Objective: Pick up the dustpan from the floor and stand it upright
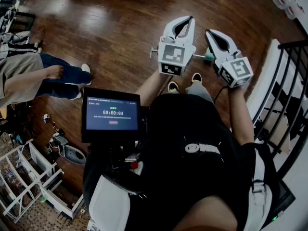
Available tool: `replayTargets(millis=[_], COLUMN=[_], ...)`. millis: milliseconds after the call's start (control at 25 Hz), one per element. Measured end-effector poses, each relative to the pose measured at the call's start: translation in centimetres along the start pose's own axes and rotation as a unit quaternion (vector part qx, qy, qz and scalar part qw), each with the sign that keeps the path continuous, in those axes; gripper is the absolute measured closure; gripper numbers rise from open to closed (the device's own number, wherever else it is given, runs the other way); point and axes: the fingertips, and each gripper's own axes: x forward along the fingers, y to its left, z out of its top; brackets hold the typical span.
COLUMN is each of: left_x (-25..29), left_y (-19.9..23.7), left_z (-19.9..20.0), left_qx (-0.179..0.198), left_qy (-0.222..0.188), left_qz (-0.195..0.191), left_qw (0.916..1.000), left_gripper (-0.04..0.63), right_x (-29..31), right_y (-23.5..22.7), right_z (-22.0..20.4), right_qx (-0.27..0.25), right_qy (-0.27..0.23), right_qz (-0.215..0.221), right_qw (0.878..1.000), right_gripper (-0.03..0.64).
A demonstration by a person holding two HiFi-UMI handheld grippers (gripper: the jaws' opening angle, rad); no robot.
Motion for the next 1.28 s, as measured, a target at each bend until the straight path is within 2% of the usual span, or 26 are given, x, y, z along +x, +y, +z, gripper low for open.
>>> replayTargets(millis=[160,240,320,480,680,840,1040,1160,1280], left_x=[0.0,-0.1,-0.7,-1.4,3.8,6.9,10.4,10.0,7.6], left_y=[-0.2,-0.1,0.2,1.8,3.0,4.6,6.2,8.1,9.3], left_z=[-0.1,-0.3,-0.9,-0.7,-4.0,-5.8,-9.2,-10.2,-8.9], left_qx=[0.007,-0.001,-0.013,-0.002,-0.022,0.001,0.004,0.01,0.01], left_qy=[-0.002,0.0,0.008,0.021,0.062,0.094,0.134,0.157,0.163], left_qz=[-0.005,-0.002,0.006,0.035,0.047,0.055,0.084,0.117,0.144], left_qw=[1.0,1.0,0.9999,0.9992,0.9967,0.994,0.9874,0.9807,0.976], left_gripper=[0.575,0.575,0.575,0.575,0.575,0.575,0.575,0.575,0.575], right_x=[0.0,-0.1,-0.3,0.1,2.4,4.7,7.9,9.9,10.1], right_y=[0.2,0.3,0.8,0.8,-5.1,-8.7,-13.6,-14.1,-12.4], right_z=[0.1,-0.2,-0.9,-0.8,-3.6,-5.0,-7.6,-7.9,-5.9], right_qx=[-0.008,-0.009,-0.003,0.007,0.024,0.043,0.08,0.079,0.072], right_qy=[0.005,0.008,0.021,0.029,0.043,0.048,0.058,0.065,0.074], right_qz=[-0.003,-0.002,0.0,0.01,0.029,0.051,0.085,0.114,0.137], right_qw=[1.0,1.0,1.0,1.0,0.998,0.997,0.991,0.988,0.985], right_gripper=[0.614,0.614,0.614,0.614,0.614,0.614,0.614,0.614,0.614])
